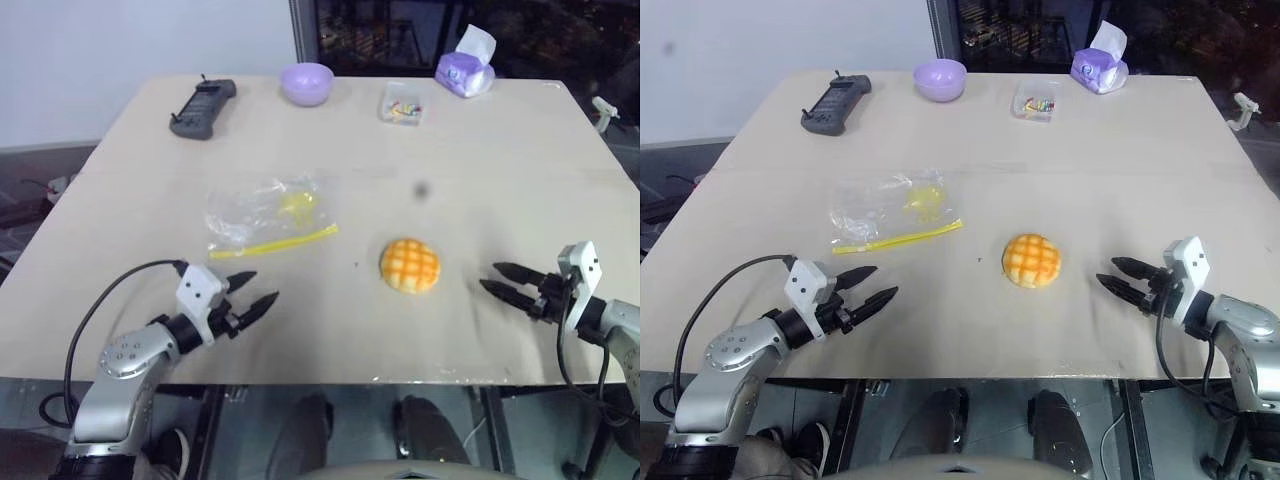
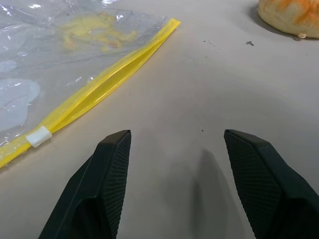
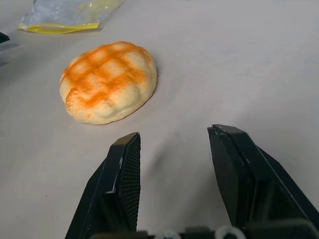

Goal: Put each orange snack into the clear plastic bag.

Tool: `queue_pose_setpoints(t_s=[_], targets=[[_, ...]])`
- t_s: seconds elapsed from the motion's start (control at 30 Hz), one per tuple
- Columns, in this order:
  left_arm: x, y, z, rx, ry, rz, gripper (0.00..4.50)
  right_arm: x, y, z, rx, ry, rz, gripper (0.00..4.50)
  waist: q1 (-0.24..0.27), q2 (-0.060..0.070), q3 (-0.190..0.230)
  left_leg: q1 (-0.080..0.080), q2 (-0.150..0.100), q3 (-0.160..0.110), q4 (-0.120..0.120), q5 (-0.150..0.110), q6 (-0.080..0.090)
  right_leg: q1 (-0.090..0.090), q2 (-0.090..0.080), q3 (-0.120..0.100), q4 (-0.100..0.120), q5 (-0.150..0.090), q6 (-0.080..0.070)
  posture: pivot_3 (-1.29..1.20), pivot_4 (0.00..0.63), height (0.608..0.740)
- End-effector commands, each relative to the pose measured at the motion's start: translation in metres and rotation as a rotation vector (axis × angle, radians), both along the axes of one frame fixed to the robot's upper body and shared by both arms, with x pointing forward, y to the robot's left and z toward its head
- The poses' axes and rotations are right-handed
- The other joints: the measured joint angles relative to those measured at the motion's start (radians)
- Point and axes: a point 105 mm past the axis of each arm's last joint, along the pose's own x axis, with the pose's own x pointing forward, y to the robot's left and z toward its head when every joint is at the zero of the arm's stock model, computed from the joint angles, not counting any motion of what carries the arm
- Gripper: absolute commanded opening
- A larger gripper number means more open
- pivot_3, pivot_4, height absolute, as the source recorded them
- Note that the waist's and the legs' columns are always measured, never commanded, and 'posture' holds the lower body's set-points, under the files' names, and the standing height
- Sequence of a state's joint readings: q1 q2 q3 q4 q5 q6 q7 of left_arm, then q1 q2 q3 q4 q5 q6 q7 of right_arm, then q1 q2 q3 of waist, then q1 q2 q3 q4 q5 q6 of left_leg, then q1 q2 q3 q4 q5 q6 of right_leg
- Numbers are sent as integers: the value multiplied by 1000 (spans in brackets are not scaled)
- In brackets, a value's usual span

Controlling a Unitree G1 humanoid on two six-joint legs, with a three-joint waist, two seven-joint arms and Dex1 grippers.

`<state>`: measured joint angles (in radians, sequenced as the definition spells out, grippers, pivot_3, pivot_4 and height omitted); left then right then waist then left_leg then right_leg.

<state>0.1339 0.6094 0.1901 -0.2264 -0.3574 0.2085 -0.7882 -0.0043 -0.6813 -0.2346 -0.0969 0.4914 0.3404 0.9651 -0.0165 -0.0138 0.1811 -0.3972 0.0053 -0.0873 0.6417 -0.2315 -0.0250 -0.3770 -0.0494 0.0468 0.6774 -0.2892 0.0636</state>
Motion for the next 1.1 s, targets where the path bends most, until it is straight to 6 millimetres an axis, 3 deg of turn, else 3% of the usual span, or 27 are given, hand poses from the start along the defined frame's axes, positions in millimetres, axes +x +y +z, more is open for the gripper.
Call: queue_pose_setpoints(t_s=[0.03, 0.8, 1.0, 1.1], targets=[[1, -4, 15, 6, -70, -17, 3156, 2, -6, 8, -22, -43, -8, 2327, 0, 0, 0, 0, 0, 0, 0, 0, 0, 0, 0, 0, 0, 0, 0, 0, 150, 740], [6, -8, 17, 3, -86, -30, 3156, 5, -2, 12, -36, -83, 23, 2327, 0, 0, 0, 0, 0, 0, 0, 0, 0, 0, 0, 0, 0, 0, 0, 0, 150, 740], [12, 0, 20, -77, -55, 48, 3156, -6, 23, 29, 59, -96, 152, 2327, -1, 0, 0, 0, 0, 0, 0, 0, 0, 0, 0, 0, 0, 0, 0, 0, 150, 740], [21, 11, 32, -148, -56, 117, 3156, -5, 31, 46, 129, -136, 174, 2327, 0, 0, 0, 0, 0, -1, 0, 0, 0, 0, 0, 0, 0, 0, 0, 0, 150, 740]])
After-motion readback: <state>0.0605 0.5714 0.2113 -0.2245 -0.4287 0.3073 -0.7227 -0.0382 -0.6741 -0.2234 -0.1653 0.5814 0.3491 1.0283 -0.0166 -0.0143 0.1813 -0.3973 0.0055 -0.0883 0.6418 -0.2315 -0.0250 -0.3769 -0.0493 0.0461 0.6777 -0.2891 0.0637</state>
